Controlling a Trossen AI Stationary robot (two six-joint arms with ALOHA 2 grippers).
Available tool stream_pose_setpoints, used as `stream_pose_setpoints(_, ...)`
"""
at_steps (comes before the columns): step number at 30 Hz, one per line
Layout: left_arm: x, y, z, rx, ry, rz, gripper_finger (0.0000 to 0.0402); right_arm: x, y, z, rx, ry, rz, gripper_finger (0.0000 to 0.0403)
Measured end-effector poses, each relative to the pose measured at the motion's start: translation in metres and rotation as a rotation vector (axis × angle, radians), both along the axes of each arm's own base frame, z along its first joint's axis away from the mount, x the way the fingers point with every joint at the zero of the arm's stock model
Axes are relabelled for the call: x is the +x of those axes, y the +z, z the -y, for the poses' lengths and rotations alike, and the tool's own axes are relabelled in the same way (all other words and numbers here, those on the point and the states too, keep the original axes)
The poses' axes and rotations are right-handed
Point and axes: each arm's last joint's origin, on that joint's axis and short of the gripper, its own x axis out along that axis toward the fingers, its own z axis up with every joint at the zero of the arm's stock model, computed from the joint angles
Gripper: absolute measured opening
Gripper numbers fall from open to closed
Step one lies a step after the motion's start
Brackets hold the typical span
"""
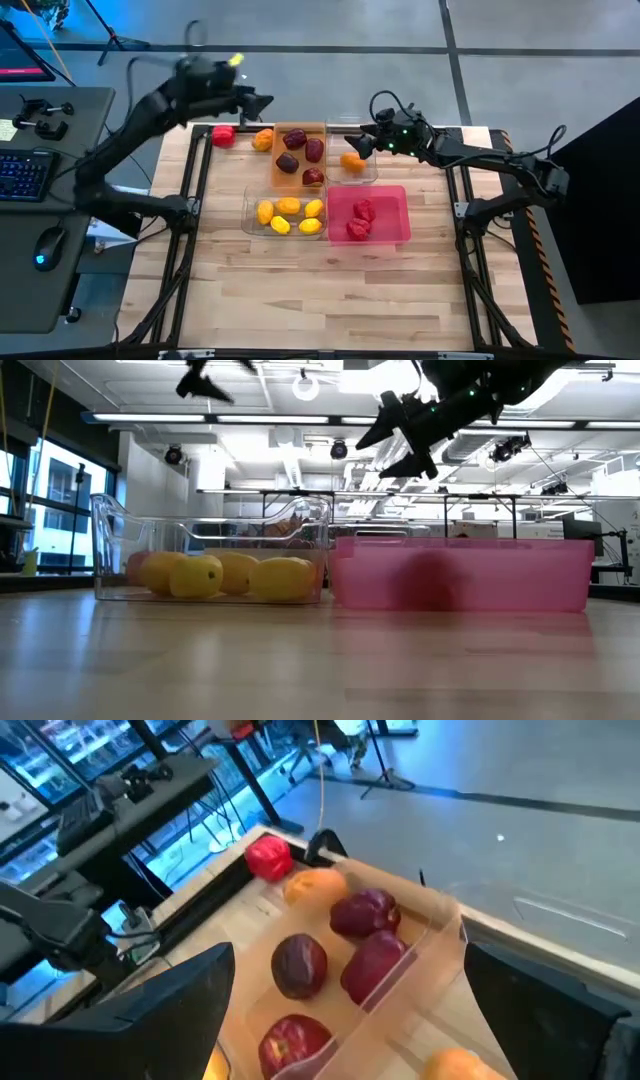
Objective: Sort produce into baskets
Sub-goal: Put the yellow potato into the top transparent bin
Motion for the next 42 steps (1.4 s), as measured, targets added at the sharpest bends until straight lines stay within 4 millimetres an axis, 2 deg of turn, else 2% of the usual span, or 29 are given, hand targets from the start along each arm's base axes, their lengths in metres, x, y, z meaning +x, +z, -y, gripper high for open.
stream_pose_setpoints(2, 0.007, -0.005, -0.019, -0.046, 0.043, -0.207, 0.0380, 0.000, 0.000, 0.000, -0.002, -0.002, 0.004, 0.0383)
stream_pose_setpoints(4, 0.015, -0.024, -0.041, -0.128, 0.069, -0.402, 0.0380, 0.000, -0.001, 0.000, 0.015, -0.009, -0.002, 0.0383)
stream_pose_setpoints(9, 0.020, -0.100, -0.092, -0.362, 0.130, -0.809, 0.0380, 0.000, -0.005, -0.004, 0.047, -0.004, -0.039, 0.0383)
stream_pose_setpoints(12, 0.021, -0.144, -0.116, -0.452, 0.094, -0.893, 0.0380, 0.001, -0.006, -0.008, 0.066, 0.005, -0.043, 0.0383)
stream_pose_setpoints(16, 0.019, -0.177, -0.136, -0.523, 0.058, -0.848, 0.0380, 0.003, -0.007, -0.013, 0.075, 0.022, -0.050, 0.0383)
stream_pose_setpoints(18, 0.019, -0.186, -0.140, -0.536, 0.034, -0.827, 0.0380, 0.005, -0.007, -0.016, 0.075, 0.030, -0.052, 0.0383)
stream_pose_setpoints(21, 0.021, -0.189, -0.143, -0.504, -0.055, -0.746, 0.0380, 0.006, -0.007, -0.018, 0.075, 0.039, -0.052, 0.0383)
stream_pose_setpoints(23, 0.020, -0.194, -0.142, -0.500, -0.083, -0.760, 0.0380, 0.006, -0.007, -0.018, 0.074, 0.040, -0.053, 0.0383)
stream_pose_setpoints(31, 0.015, -0.219, -0.146, -0.456, -0.043, -0.751, 0.0380, 0.005, -0.007, -0.016, 0.052, -0.020, -0.061, 0.0383)
stream_pose_setpoints(42, 0.011, -0.249, -0.139, -0.434, -0.056, -0.743, 0.0380, 0.005, -0.007, -0.016, 0.052, -0.020, -0.061, 0.0383)
